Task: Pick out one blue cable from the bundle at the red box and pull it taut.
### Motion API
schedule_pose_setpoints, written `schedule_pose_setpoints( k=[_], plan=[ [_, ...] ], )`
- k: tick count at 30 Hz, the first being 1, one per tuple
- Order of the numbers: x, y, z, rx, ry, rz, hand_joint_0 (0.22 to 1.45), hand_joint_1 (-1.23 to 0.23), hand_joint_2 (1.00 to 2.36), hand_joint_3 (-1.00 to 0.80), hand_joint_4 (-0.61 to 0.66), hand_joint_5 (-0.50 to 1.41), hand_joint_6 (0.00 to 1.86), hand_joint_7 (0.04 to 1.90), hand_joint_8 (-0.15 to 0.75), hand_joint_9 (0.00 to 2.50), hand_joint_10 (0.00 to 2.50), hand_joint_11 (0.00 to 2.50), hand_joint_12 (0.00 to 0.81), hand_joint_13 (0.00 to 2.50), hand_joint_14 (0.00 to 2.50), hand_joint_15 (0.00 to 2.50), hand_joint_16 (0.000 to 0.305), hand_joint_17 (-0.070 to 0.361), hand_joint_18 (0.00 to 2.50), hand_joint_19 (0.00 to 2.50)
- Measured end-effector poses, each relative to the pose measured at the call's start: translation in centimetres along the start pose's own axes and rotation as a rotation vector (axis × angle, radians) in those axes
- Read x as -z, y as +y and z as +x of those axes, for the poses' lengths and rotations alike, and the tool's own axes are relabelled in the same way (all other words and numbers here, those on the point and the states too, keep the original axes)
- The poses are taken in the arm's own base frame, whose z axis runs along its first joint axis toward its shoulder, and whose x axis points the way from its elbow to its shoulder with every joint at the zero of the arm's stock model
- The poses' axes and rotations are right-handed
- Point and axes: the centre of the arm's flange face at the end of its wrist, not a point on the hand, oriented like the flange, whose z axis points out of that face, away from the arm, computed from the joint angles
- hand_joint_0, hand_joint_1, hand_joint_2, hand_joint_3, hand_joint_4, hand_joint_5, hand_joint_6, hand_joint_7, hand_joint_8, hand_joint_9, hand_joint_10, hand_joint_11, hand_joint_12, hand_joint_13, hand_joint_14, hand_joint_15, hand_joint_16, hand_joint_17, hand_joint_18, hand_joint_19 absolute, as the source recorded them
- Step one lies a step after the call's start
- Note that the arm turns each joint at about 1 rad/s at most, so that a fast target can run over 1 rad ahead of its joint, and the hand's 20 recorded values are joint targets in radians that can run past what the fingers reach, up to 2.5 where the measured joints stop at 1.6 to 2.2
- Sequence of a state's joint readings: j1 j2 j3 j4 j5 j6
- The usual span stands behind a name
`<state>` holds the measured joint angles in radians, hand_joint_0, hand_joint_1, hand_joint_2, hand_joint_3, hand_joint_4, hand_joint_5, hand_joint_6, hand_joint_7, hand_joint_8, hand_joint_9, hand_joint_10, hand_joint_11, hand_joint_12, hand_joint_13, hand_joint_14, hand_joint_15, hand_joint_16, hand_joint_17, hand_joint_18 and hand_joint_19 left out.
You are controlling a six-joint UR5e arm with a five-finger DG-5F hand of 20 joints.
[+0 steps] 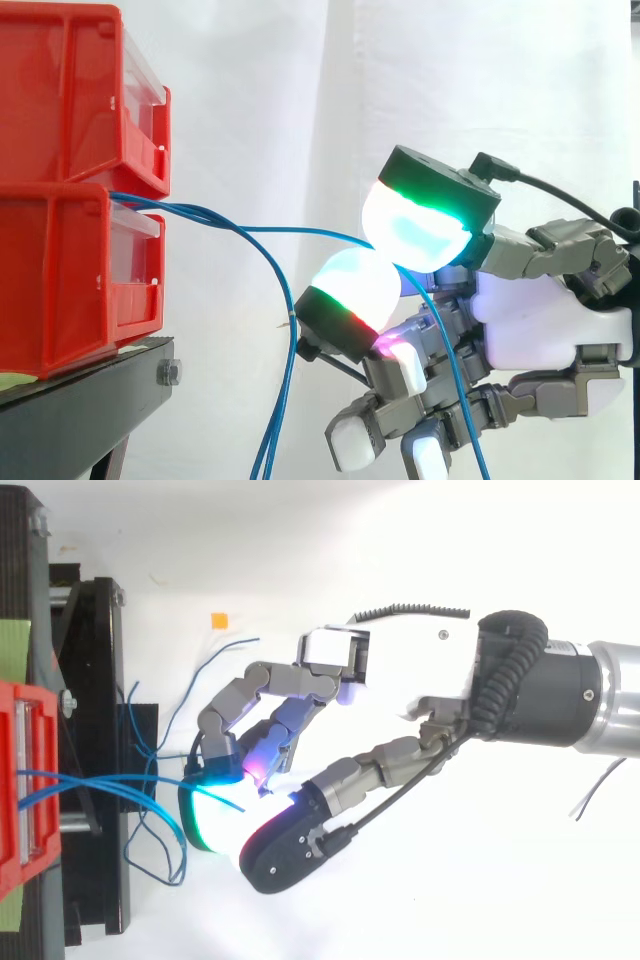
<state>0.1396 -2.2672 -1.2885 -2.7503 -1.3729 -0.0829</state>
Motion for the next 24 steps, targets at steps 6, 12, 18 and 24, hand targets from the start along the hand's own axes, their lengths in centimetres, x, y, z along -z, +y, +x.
schedule_pose_setpoints(
  k=[6, 12, 18, 24],
  plan=[
    [0.04, -0.04, 0.00, 0.000, 0.001, 0.004, 0.58, -0.55, 1.00, -0.50, 0.05, -0.18, 0.98, 0.88, 0.212, 0.96, 0.03, 0.85, 0.303, 0.70, 0.02, 0.44, 0.042, 0.094, 0.75, 0.63],
    [0.02, -0.01, 0.02, 0.000, 0.003, 0.002, 0.56, -0.51, 1.00, -0.50, 0.06, -0.18, 0.98, 0.82, 0.214, 0.96, 0.02, 0.84, 0.308, 0.70, 0.02, 0.44, 0.043, 0.097, 0.75, 0.63],
    [0.00, 0.01, 0.02, 0.001, 0.003, 0.000, 0.54, -0.48, 1.00, -0.50, 0.06, -0.18, 0.98, 0.79, 0.220, 0.97, 0.03, 0.84, 0.310, 0.70, 0.02, 0.44, 0.044, 0.099, 0.75, 0.64],
    [-0.02, 0.03, -0.01, 0.001, 0.002, -0.001, 0.58, -0.45, 1.00, -0.50, 0.04, -0.17, 0.97, 0.85, 0.220, 0.97, 0.03, 0.84, 0.304, 0.69, 0.02, 0.45, 0.043, 0.096, 0.74, 0.66]
  ],
)
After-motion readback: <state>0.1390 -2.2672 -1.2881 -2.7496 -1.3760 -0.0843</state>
